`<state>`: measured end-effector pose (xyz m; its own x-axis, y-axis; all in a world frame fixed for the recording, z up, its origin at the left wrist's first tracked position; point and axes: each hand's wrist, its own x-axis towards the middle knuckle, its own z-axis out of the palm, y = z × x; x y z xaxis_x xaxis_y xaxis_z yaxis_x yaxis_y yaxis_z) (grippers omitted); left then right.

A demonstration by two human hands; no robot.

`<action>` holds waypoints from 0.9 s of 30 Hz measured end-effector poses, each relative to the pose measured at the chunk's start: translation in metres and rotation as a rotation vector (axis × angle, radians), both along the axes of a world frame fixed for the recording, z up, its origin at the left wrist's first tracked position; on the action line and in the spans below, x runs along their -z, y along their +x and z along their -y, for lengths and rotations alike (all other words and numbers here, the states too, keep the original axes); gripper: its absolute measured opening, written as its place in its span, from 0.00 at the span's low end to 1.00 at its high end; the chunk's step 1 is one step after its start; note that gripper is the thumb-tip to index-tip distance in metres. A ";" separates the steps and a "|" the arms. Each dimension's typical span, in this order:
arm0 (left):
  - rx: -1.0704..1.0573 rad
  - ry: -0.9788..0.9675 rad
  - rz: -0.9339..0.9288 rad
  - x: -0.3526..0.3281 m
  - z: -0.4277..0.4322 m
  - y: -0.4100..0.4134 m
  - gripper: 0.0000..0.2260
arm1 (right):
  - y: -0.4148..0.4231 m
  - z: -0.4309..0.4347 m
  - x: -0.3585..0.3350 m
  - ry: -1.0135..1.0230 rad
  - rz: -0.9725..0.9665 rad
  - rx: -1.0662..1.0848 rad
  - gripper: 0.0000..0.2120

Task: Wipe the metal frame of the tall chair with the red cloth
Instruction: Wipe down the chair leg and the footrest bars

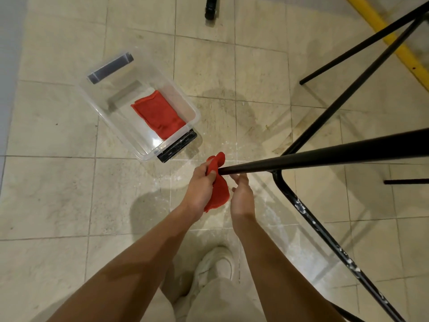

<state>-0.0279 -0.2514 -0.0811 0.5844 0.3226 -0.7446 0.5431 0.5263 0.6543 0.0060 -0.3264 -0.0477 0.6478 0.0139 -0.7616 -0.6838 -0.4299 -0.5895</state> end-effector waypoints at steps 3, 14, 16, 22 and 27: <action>0.059 0.051 0.070 -0.028 0.001 0.003 0.12 | -0.008 0.005 -0.011 -0.025 0.002 -0.088 0.24; 0.433 0.500 0.188 -0.109 -0.006 -0.003 0.07 | -0.028 0.012 -0.081 0.019 0.154 -0.249 0.18; 0.542 0.603 0.162 -0.120 -0.011 -0.005 0.06 | -0.034 0.017 -0.092 -0.005 0.198 -0.331 0.15; 0.582 0.453 0.091 -0.183 -0.016 -0.002 0.12 | -0.042 0.025 -0.135 0.032 0.347 -0.296 0.07; 0.476 0.276 0.058 -0.213 -0.008 -0.006 0.13 | -0.045 0.039 -0.168 0.052 0.463 -0.173 0.04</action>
<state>-0.0338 -0.2438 0.1317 0.7508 0.1909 -0.6323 0.6383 0.0362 0.7689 -0.0393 -0.3652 0.1199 0.9028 0.1812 -0.3901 -0.2666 -0.4760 -0.8380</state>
